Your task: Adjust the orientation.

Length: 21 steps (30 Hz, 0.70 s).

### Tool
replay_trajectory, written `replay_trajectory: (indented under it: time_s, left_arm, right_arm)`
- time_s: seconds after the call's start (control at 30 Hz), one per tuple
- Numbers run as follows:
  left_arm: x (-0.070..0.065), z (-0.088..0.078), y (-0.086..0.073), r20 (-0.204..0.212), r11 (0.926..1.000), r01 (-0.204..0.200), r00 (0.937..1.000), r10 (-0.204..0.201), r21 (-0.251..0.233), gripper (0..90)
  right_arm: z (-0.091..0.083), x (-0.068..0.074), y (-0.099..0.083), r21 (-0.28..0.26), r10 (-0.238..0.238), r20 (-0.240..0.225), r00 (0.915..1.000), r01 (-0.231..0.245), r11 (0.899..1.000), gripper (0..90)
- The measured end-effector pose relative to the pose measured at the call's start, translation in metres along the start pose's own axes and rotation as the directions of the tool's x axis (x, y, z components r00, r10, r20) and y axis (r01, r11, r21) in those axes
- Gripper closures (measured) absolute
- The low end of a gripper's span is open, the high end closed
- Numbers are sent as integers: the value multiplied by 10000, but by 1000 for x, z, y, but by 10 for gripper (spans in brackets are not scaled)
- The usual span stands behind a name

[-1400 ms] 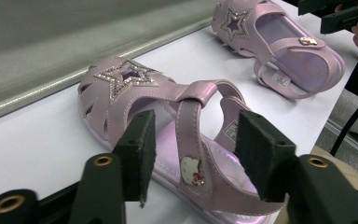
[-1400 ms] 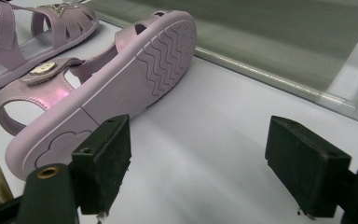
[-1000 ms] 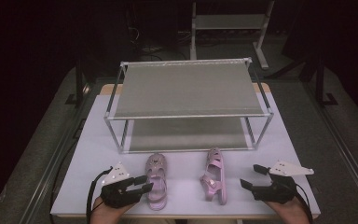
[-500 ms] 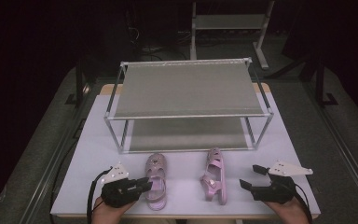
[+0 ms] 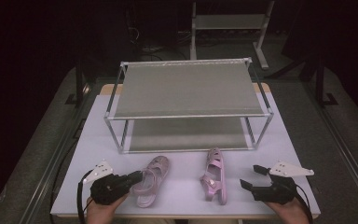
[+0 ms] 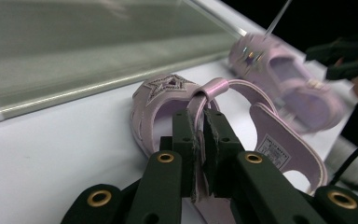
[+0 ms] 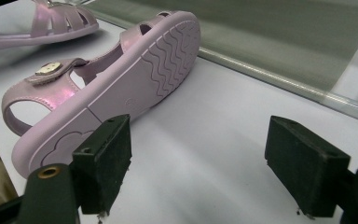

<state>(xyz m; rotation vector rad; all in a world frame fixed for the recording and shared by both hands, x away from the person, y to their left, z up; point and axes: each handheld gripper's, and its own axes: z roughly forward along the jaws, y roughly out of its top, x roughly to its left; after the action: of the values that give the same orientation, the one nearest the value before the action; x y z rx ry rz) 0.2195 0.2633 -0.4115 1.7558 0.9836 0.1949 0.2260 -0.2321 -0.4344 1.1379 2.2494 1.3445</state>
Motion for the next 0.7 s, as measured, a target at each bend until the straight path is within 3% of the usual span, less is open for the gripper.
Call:
replay_trajectory:
  time_s: [0.17,0.33,0.43,0.7]
  left_arm:
    - [-7,-6,4,200,9952,269,9995,-251,-943,841]
    - [-12,-3,9,-18,9849,315,9995,-322,-1701,841]
    - [-12,8,10,-414,9736,276,9984,-379,-2266,841]
    - [-8,45,10,-635,9668,762,9935,-943,-2441,841]
  right_arm:
    - [1,-1,0,-4,35,-6,10000,-35,10000,224]
    - [2,-2,0,8,24,-12,10000,-24,10000,224]
    - [2,-2,0,-20,52,-36,10000,-52,10000,228]
    - [1,-2,0,-53,52,-32,10000,-52,10000,229]
